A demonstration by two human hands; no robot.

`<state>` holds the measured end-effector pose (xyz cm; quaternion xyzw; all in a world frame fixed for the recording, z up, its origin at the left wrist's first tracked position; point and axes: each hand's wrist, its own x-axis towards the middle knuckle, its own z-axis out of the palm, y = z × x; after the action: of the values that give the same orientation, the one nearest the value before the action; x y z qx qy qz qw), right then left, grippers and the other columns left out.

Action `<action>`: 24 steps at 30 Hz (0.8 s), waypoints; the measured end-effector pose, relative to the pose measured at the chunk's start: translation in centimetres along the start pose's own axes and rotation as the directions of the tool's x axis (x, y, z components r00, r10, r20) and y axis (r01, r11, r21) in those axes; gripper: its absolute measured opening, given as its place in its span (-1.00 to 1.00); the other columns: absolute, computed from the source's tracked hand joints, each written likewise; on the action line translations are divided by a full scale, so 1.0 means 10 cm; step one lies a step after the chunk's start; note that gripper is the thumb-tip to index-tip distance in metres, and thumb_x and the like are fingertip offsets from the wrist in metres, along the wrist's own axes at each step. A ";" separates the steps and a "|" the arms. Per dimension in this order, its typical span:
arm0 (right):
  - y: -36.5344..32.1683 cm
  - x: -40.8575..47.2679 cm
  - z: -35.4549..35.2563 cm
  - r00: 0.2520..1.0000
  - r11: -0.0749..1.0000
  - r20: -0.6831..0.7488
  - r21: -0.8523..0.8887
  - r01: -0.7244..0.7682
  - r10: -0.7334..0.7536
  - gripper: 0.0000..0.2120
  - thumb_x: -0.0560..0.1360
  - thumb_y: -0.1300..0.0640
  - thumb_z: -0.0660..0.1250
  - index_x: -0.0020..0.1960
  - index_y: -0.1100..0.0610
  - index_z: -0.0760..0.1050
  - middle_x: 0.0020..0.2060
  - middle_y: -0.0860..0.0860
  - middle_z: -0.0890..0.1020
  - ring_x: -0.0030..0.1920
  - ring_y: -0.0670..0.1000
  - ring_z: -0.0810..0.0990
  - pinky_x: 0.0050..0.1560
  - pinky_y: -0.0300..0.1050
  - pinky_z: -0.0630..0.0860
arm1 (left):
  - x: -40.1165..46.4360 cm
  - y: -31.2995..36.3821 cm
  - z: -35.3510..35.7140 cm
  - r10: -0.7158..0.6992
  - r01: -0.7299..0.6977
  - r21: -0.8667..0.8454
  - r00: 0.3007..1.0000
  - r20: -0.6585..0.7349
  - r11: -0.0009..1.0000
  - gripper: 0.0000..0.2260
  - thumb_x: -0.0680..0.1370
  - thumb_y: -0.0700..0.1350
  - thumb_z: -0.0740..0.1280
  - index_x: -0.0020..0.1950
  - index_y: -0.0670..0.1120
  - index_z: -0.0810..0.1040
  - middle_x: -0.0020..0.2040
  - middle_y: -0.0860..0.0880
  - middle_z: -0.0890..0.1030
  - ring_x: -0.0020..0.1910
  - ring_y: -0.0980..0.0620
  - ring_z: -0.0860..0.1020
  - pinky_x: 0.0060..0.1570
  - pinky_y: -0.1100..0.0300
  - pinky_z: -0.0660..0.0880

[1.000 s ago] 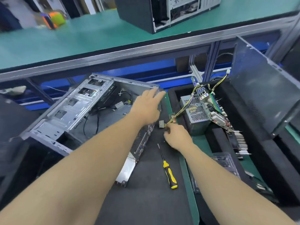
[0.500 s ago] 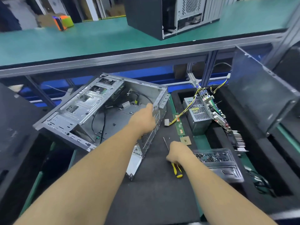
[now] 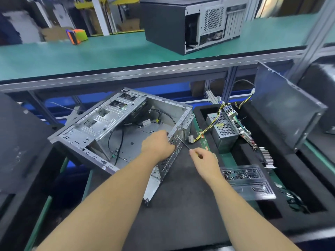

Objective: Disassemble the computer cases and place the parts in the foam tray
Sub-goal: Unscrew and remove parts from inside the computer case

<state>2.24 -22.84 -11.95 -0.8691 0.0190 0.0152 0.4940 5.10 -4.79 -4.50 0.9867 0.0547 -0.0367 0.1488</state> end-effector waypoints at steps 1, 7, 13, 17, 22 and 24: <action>-0.02 0.00 0.00 1.000 0.999 -0.017 -0.032 0.002 -0.002 -0.73 0.61 -0.08 0.25 -0.07 0.07 0.61 -0.34 -0.07 0.55 -0.27 -0.14 0.46 -0.20 -0.16 0.40 | 0.00 0.01 -0.01 -0.006 0.006 -0.013 1.000 -0.004 1.000 -0.84 0.47 -0.02 0.36 -0.16 -0.01 0.40 -0.15 0.01 0.55 -0.17 -0.11 0.53 -0.26 0.13 0.37; -0.14 -0.03 0.02 0.997 0.988 -0.067 -0.150 -0.046 0.037 -0.73 0.62 -0.09 0.22 -0.07 0.03 0.60 -0.23 -0.11 0.62 -0.02 0.03 0.49 -0.11 -0.08 0.34 | 0.04 0.03 -0.02 -0.001 0.001 -0.019 1.000 -0.018 1.000 -0.81 0.43 -0.05 0.37 -0.21 -0.01 0.36 -0.23 0.02 0.50 -0.33 0.02 0.45 -0.42 0.18 0.23; -0.21 -0.08 0.03 0.992 0.991 -0.093 -0.090 -0.098 0.090 -0.75 0.62 -0.09 0.22 -0.03 -0.01 0.62 -0.21 -0.14 0.61 -0.07 -0.01 0.48 -0.10 -0.12 0.32 | 0.03 0.03 -0.02 0.004 -0.004 -0.033 1.000 -0.015 0.999 -0.82 0.43 -0.05 0.37 -0.20 -0.02 0.37 -0.23 0.02 0.49 -0.31 0.00 0.46 -0.33 0.15 0.32; -0.29 -0.10 0.01 0.994 0.991 -0.094 -0.118 -0.070 0.059 -0.75 0.63 -0.06 0.22 0.01 0.02 0.63 -0.18 -0.12 0.59 -0.06 0.00 0.48 -0.10 -0.14 0.31 | 0.03 0.03 -0.02 0.004 -0.004 -0.030 1.000 -0.022 1.000 -0.81 0.44 -0.06 0.37 -0.22 -0.02 0.36 -0.24 0.02 0.48 -0.34 0.04 0.44 -0.38 0.16 0.27; -0.35 -0.16 -0.08 0.995 0.965 -0.100 -0.264 -0.010 -0.017 -0.71 0.63 -0.06 0.19 -0.08 0.06 0.59 -0.28 -0.04 0.59 -0.12 0.12 0.54 -0.11 -0.01 0.51 | 0.04 0.03 -0.01 0.005 -0.006 -0.027 1.000 -0.018 1.000 -0.81 0.44 -0.05 0.38 -0.21 -0.02 0.36 -0.23 0.01 0.49 -0.33 0.03 0.45 -0.39 0.16 0.28; -0.40 -0.17 -0.11 0.992 0.927 -0.102 -0.375 0.028 -0.072 -0.70 0.65 -0.07 0.17 -0.10 0.06 0.55 -0.27 0.00 0.58 -0.10 0.16 0.54 -0.08 0.02 0.53 | 0.04 0.03 0.00 0.003 -0.003 -0.025 1.000 -0.025 1.000 -0.80 0.45 -0.03 0.38 -0.20 -0.01 0.36 -0.23 0.01 0.49 -0.33 0.04 0.45 -0.40 0.16 0.27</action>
<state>0.70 -21.73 -7.82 -0.9467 0.0218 -0.0438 0.3184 5.56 -5.06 -4.49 0.9852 0.0556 -0.0235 0.1605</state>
